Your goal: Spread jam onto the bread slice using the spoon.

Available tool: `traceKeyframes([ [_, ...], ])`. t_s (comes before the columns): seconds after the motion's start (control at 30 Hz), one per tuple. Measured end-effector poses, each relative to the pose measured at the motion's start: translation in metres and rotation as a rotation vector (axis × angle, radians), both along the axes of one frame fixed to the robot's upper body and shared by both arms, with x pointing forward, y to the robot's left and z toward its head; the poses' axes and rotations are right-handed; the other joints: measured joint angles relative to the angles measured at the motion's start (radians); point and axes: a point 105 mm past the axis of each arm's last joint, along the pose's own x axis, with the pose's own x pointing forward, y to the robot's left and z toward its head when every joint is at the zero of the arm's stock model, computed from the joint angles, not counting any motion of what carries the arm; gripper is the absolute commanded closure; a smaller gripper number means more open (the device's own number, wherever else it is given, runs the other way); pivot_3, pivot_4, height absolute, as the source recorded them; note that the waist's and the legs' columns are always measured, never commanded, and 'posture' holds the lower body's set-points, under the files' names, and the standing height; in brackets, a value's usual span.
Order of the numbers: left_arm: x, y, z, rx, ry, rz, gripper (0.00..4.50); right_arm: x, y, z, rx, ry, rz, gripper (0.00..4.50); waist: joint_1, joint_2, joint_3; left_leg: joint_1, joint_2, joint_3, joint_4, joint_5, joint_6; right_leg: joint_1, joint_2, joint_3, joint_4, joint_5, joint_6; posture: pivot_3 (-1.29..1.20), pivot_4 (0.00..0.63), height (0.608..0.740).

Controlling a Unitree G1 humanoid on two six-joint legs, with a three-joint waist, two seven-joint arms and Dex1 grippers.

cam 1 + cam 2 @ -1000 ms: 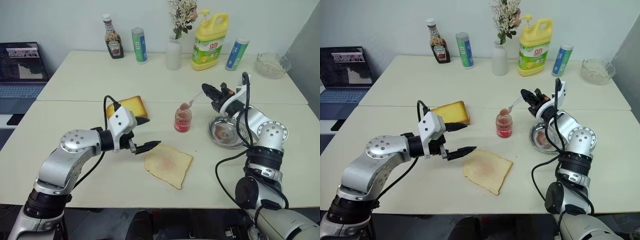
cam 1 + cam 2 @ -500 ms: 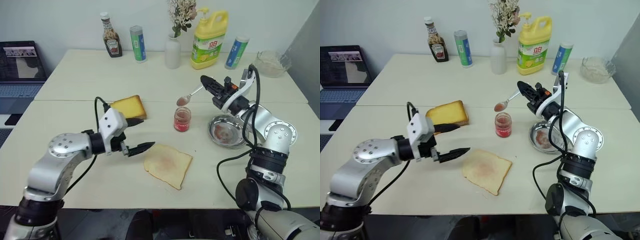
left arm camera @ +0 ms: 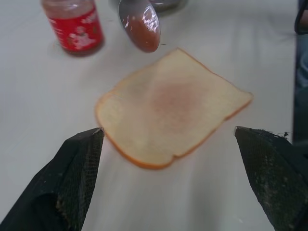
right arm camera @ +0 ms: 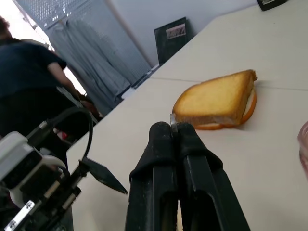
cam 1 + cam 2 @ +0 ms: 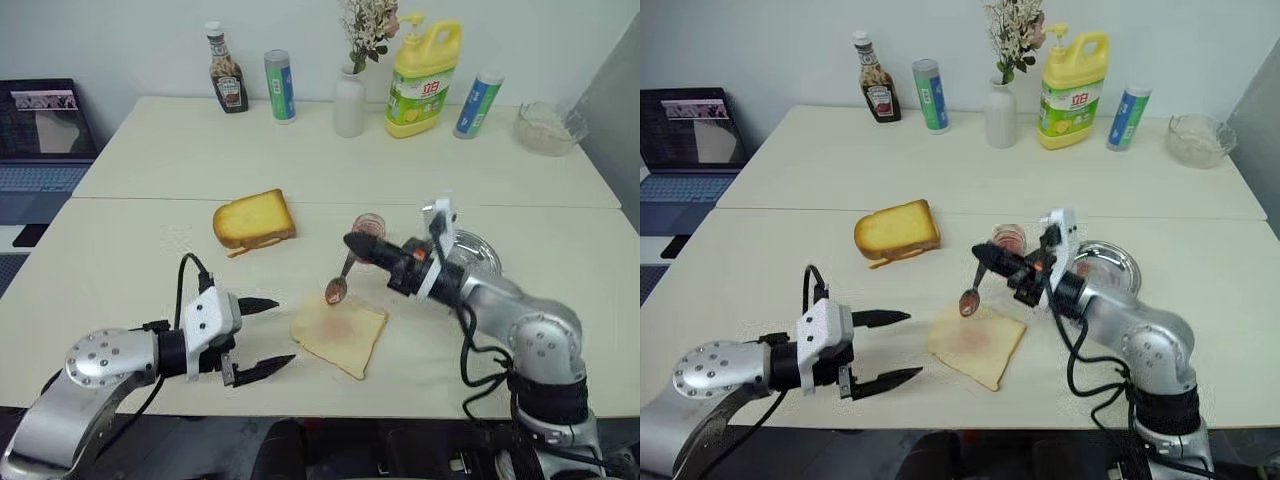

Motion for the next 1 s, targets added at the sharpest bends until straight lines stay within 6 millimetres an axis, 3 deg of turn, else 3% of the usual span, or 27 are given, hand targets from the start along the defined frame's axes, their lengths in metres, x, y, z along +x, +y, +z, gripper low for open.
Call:
traceKeyframes([
  [0.4, -0.004, -0.002, -0.005, 0.044, -0.066, -0.034, 0.0, -0.024, 0.012, -0.001, -0.168, -0.382, 0.142, 4.48, 0.001, 0.0, 0.0, 0.0, 0.0, 0.0, 0.002, 0.0, 0.0, 0.001, 0.001, 0.0, 0.0, 0.0, 0.0, 0.0, 0.15, 0.74],
  [1.0, 0.01, -0.006, -0.008, 0.04, -0.111, -0.021, 0.0, -0.038, 0.021, 0.021, -0.183, -0.545, 0.218, 4.48, 0.001, -0.001, 0.0, 0.001, 0.0, -0.001, 0.003, 0.0, 0.0, 0.001, 0.001, 0.0, 0.001, 0.0, 0.0, 0.0, 0.15, 0.74],
])
